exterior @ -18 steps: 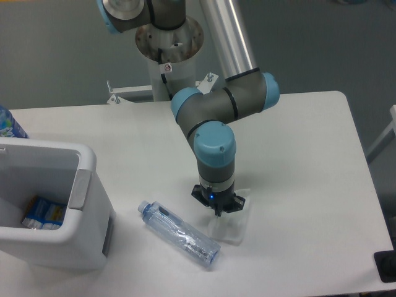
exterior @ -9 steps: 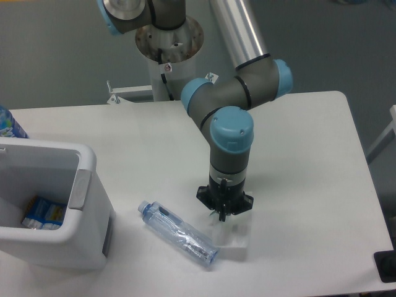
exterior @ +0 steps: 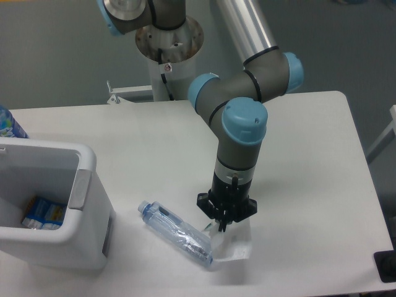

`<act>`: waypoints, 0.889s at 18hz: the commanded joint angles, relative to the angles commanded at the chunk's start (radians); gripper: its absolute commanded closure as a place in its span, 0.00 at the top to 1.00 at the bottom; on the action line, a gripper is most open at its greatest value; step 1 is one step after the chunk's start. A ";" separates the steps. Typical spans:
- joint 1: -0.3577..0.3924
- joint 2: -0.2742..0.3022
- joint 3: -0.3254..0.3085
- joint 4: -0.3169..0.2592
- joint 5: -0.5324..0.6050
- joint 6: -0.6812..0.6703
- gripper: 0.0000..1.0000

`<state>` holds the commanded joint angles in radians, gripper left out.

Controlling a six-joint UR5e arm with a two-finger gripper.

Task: Place the trash in the trash can
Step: 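Carry the tissue over the white bin and lower it inside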

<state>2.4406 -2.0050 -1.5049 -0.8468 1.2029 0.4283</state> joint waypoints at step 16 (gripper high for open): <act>-0.129 0.133 0.114 0.000 -0.180 -0.187 0.00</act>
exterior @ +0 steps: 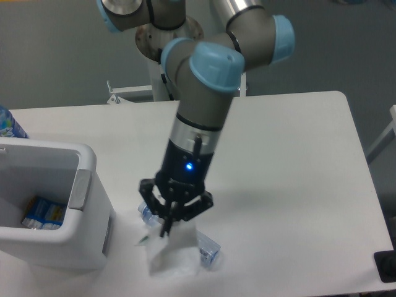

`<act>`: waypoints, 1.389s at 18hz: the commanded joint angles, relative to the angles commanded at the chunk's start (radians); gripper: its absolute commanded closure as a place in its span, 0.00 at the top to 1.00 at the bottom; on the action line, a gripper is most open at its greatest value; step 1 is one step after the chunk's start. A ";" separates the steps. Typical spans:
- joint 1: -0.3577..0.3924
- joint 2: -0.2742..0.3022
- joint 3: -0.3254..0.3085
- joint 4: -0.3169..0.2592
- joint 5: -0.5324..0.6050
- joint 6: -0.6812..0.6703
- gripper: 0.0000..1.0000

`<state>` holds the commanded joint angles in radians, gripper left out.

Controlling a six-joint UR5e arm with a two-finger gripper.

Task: Place the trash in the trash can
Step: 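Carry the tissue over the white bin and lower it inside, then open the gripper to drop the tissue and rise out of the bin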

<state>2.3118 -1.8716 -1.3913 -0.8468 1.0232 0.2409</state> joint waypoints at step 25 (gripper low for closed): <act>-0.138 0.077 -0.064 0.002 -0.114 0.031 0.90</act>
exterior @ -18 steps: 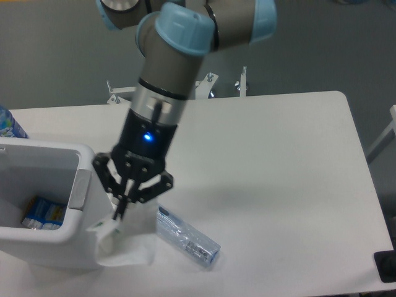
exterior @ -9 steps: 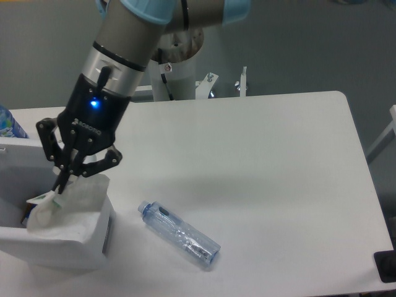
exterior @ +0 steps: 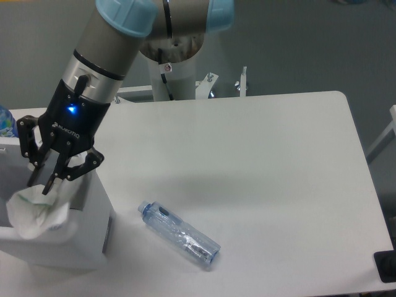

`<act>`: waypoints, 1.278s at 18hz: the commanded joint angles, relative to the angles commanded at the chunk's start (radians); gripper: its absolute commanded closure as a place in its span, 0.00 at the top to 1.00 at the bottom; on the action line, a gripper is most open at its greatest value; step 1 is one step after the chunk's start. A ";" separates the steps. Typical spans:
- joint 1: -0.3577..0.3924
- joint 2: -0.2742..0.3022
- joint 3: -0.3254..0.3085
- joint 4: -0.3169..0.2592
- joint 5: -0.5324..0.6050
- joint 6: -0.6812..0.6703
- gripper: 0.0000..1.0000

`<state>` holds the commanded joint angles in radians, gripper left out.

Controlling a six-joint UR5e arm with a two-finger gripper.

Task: Place the trash in the trash can
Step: 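Open the gripper to drop the tissue and rise out of the bin, then move the gripper to the cap-less end of the clear bottle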

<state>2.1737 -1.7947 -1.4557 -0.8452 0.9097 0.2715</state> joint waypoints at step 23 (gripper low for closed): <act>0.256 -0.192 0.084 -0.017 0.184 -0.130 1.00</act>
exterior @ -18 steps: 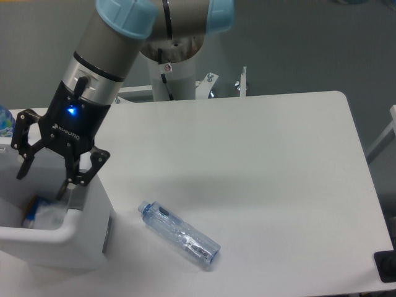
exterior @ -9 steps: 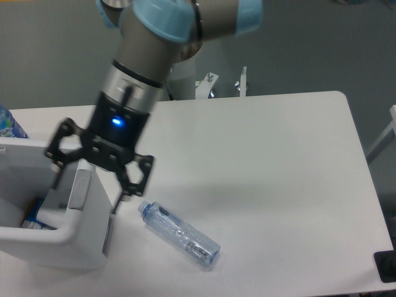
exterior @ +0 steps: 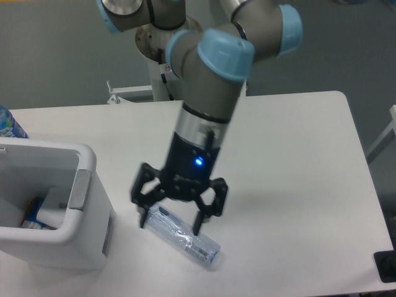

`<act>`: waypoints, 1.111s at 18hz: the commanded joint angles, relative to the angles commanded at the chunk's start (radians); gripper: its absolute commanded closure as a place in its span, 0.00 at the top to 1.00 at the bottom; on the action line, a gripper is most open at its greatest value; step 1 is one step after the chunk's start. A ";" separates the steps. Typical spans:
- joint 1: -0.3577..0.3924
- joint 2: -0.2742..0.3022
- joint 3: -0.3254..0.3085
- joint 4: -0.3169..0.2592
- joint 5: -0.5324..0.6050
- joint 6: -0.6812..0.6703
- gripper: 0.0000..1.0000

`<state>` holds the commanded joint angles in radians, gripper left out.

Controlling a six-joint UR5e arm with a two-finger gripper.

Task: Place the trash in the trash can
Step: 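Move the gripper to the cap-less end of the clear bottle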

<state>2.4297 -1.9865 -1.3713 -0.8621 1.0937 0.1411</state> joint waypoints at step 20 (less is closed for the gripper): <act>-0.015 -0.233 0.057 -0.124 0.259 -0.121 1.00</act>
<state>2.4145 -2.2195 -1.3148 -0.9860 1.3530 0.0199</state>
